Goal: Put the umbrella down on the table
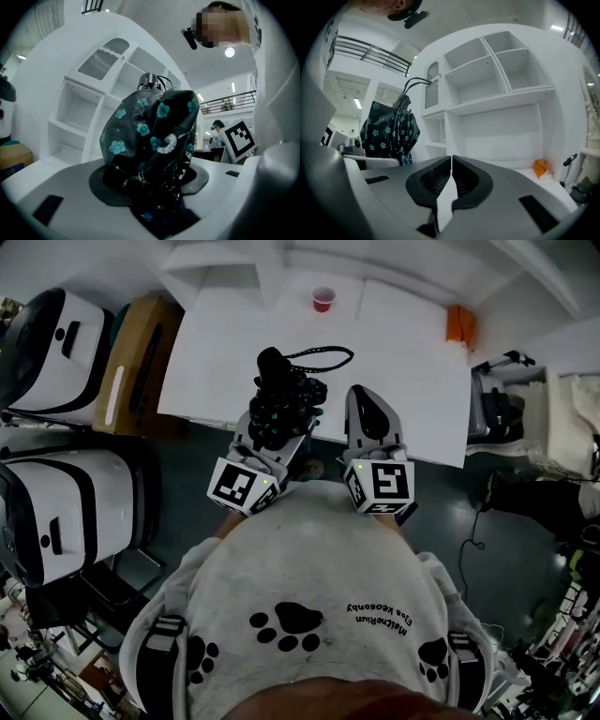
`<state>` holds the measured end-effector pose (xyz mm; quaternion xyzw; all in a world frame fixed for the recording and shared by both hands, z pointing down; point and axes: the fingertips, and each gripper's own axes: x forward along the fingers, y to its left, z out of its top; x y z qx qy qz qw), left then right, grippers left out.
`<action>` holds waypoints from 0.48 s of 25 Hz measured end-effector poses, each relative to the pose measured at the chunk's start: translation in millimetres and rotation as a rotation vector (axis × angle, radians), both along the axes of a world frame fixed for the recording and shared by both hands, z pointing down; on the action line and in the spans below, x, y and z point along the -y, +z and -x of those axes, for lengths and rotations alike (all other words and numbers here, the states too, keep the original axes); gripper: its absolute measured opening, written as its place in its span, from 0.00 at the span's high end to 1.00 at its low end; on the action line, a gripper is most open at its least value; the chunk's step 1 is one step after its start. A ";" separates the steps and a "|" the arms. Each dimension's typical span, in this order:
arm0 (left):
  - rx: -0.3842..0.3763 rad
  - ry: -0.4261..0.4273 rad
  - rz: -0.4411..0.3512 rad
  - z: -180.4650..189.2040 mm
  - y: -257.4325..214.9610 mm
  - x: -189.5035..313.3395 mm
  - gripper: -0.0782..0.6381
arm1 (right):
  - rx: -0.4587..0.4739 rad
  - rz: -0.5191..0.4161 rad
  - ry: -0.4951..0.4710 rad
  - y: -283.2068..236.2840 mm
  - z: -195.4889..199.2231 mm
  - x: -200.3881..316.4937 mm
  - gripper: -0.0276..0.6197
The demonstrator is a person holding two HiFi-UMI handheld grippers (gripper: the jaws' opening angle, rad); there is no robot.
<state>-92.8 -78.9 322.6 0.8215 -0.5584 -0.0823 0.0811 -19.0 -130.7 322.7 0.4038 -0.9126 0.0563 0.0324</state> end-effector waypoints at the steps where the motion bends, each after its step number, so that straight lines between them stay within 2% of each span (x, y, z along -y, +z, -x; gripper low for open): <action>1: -0.001 -0.003 0.002 1.6 0.5 4.7 0.55 | -0.002 0.000 -0.004 0.8 1.6 4.8 0.91; 8: -0.011 -0.002 0.040 8.7 13.4 18.3 0.55 | -0.006 0.030 0.004 11.3 5.8 19.8 0.91; 12: 0.002 0.023 0.092 16.4 27.4 22.3 0.55 | -0.034 0.028 0.012 15.8 12.0 21.9 0.91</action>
